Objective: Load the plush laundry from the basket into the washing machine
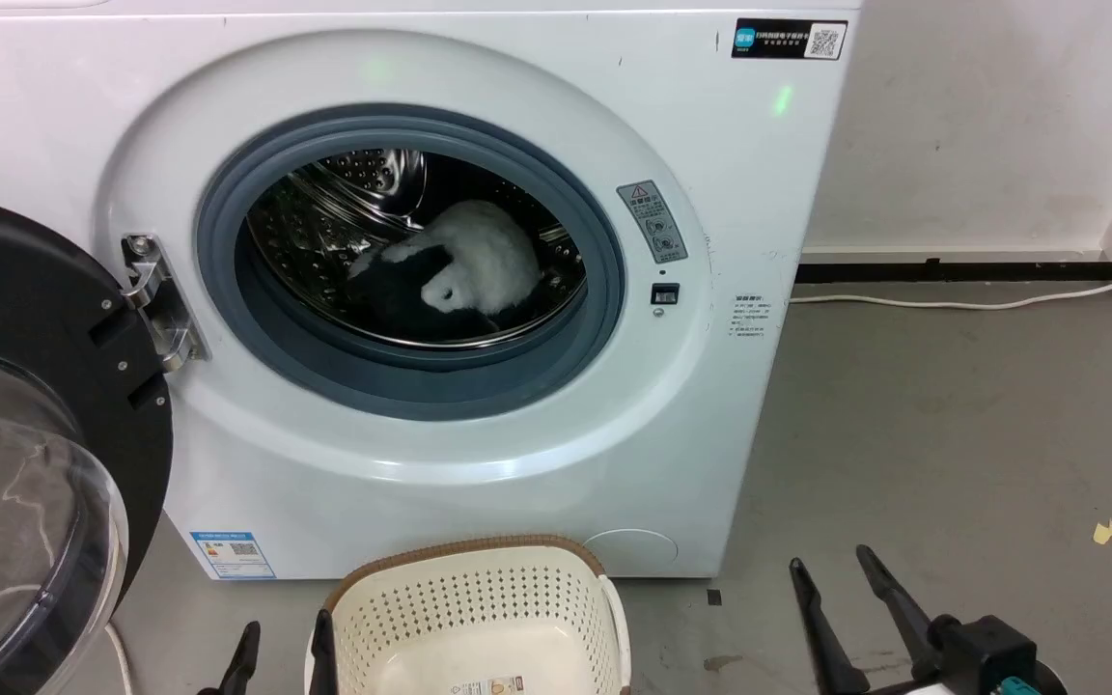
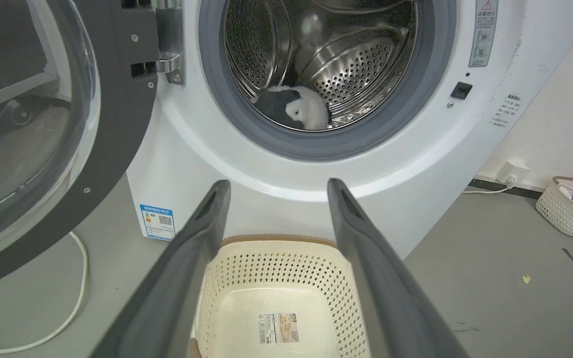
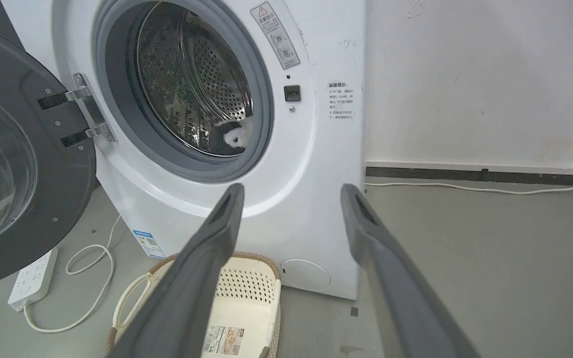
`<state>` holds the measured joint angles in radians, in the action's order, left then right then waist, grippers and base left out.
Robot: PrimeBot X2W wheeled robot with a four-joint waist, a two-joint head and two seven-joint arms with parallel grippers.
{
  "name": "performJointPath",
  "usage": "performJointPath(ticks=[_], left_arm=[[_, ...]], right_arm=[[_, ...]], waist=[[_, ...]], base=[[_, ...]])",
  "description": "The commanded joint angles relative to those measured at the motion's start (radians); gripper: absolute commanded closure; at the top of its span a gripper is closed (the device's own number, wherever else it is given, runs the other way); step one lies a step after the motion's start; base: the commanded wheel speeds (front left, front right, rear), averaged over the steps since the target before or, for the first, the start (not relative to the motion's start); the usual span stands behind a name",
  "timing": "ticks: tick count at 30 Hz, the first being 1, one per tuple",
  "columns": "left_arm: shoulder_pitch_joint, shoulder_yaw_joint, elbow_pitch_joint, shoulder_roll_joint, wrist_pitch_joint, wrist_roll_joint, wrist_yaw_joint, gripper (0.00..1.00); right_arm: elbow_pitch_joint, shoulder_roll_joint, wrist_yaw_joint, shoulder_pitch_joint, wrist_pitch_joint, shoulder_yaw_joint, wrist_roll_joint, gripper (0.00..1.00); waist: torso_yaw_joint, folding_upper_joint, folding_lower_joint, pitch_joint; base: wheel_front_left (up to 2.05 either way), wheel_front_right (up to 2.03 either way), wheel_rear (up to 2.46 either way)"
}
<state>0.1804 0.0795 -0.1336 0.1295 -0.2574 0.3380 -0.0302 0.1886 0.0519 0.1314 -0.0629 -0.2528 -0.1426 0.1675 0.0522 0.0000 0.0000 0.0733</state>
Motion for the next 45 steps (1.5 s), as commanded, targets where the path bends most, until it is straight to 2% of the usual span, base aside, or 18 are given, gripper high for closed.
performJointPath(ticks=[1, 6, 19, 20, 45], left_arm=[[0.006, -0.010, -0.004, -0.009, -0.004, 0.001, 0.011, 0.00], [-0.001, -0.033, -0.023, -0.021, -0.004, 0.002, 0.057, 0.00], [-0.022, -0.075, -0.025, -0.053, -0.004, -0.049, 0.091, 0.00], [-0.014, -0.069, -0.026, -0.053, 0.001, -0.044, 0.086, 1.00], [-0.042, -0.068, 0.002, -0.057, 0.046, -0.095, 0.076, 1.00]], right_arm=[[0.005, -0.002, -0.001, -0.017, -0.005, 0.006, 0.005, 0.00], [0.008, -0.002, -0.001, -0.020, -0.006, 0.016, 0.008, 0.00], [0.023, -0.002, -0.001, -0.011, -0.008, 0.015, 0.021, 0.00], [0.021, 0.000, 0.000, -0.005, -0.003, 0.014, 0.018, 1.00], [-0.015, 0.000, 0.000, 0.007, 0.041, 0.035, -0.014, 1.00]], waist=[[0.001, 0.0000, 0.0000, -0.001], [0.003, 0.0000, 0.0000, -0.007], [0.007, 0.0000, 0.0000, -0.022], [0.007, 0.0000, 0.0000, -0.022], [-0.003, 0.0000, 0.0001, -0.031]], base=[[0.00, 0.00, 0.00], [0.00, 0.00, 0.00], [0.00, 0.00, 0.00], [0.00, 0.00, 0.00], [0.00, 0.00, 0.00]])
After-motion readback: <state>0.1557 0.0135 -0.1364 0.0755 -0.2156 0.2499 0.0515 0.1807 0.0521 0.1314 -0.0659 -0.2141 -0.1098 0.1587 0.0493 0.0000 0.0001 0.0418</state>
